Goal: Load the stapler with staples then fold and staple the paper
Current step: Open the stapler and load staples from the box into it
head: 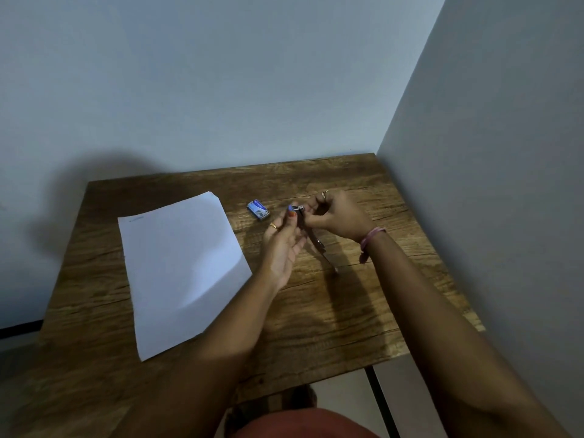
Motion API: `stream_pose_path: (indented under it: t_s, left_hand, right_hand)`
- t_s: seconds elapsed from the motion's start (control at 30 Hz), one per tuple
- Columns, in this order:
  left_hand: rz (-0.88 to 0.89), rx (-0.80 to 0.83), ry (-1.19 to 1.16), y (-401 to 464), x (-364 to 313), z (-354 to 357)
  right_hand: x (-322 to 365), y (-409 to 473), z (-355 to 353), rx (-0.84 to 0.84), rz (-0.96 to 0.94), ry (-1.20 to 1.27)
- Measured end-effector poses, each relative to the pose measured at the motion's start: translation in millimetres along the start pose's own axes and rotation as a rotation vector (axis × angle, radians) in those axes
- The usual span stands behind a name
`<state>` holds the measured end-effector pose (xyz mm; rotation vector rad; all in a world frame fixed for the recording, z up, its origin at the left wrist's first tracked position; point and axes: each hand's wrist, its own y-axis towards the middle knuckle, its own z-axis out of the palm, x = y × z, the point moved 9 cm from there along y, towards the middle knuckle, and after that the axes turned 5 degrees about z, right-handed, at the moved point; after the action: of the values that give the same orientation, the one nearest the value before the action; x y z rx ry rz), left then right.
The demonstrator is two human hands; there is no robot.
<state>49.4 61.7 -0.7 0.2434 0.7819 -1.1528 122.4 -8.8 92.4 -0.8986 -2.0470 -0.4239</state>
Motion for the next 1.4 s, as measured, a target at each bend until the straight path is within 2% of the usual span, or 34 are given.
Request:
stream_pose_path:
  t_s: [0.23, 0.5, 0.73, 0.8, 0.9, 1.0, 1.13, 1.27, 1.4]
  left_hand:
    - [0.081, -0.004, 0.174, 12.7, -14.7, 13.2]
    - [0.164, -0.094, 0.321, 24.1, -25.7, 27.3]
    - [0.242, -0.159, 0.402, 23.4, -25.1, 25.7]
    - [0.249, -0.136, 0.342, 21.4, -25.6, 26.7]
    - [0.25, -0.08, 0.131, 18.8, -27.8, 24.5]
    - [0.206, -0.032, -0.065, 11.4, -25.0, 22.0]
    - [0.087, -0.028, -0.206, -4.2, -7.8, 13.5]
    - [-0.09, -0.035, -0.294, -13.7, 15.8, 3.9]
    - [-0.379, -0.002, -0.164, -18.3, 43.1, 4.1]
  right_hand:
    - [-3.1, 8.9, -2.1, -0.016, 0.022, 0.02]
    - [-9.8, 19.0, -19.5, -0.176, 0.074, 0.033]
    - [-15.1, 11.5, -22.2, -0.248, 0.062, 0.117]
    - [-21.7, 9.0, -25.2, -0.273, 0.066, 0.195]
    - [-47.9, 2.7, -34.5, -0.367, 0.135, 0.565]
    - [-72.6, -3.3, -36.8, -0.43, 0.187, 0.883]
    - [-91.3, -6.8, -32.0, -0.428, 0.235, 1.129]
    - [-96.1, -9.7, -22.7, -0.339, 0.266, 1.156]
    - [-92.4, -10.8, -13.2, -0.217, 0.275, 1.137]
